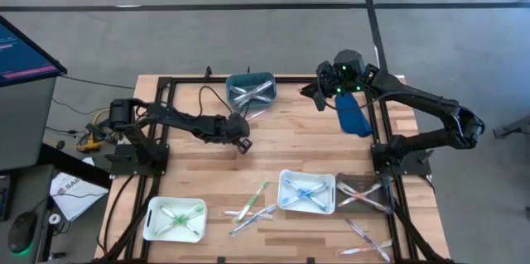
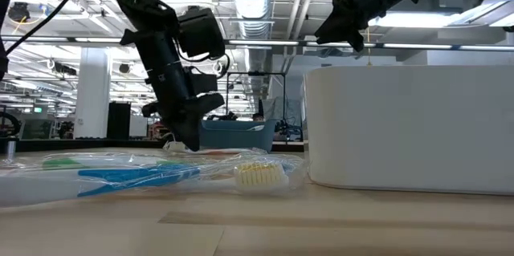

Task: Pick & Place Toothbrushes
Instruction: Put the orange toothbrush into the black bin

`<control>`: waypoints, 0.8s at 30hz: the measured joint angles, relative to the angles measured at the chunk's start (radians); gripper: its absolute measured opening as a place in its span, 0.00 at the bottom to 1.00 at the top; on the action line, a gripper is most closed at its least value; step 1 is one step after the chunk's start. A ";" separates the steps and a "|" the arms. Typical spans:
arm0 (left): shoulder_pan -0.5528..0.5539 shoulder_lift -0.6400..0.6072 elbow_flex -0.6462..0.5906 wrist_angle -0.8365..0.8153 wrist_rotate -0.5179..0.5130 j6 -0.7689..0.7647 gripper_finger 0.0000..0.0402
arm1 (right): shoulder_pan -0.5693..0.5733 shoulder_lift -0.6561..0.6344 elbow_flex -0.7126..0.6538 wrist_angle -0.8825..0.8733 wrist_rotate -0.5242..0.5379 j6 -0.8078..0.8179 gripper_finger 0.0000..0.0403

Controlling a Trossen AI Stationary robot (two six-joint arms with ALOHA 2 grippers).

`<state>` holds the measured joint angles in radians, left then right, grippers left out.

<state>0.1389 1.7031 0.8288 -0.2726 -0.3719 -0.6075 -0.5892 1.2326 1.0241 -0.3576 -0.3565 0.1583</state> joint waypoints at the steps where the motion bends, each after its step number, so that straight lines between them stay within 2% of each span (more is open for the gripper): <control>1: -0.008 0.000 0.000 0.000 0.013 0.000 0.00 | 0.000 0.000 0.000 0.000 0.000 0.000 0.22; 3: -0.031 0.000 0.000 0.000 0.005 0.000 0.00 | 0.000 0.000 0.000 0.000 0.000 0.000 0.22; 6: -0.053 -0.021 0.003 0.005 -0.088 -0.004 0.00 | 0.000 0.000 0.001 0.000 0.000 0.000 0.22; 10: -0.010 -0.035 0.005 0.010 -0.135 -0.060 0.00 | 0.000 0.000 0.001 0.001 0.000 0.000 0.22; 18: 0.094 -0.034 0.004 0.007 -0.128 -0.116 0.00 | 0.000 0.000 0.002 0.003 0.000 -0.006 0.22; 24: 0.154 0.004 0.003 0.000 -0.053 -0.134 0.00 | 0.000 0.000 0.002 0.000 0.000 -0.008 0.22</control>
<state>0.2927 1.7068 0.8322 -0.2730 -0.4246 -0.7416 -0.5896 1.2321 1.0256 -0.3572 -0.3565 0.1505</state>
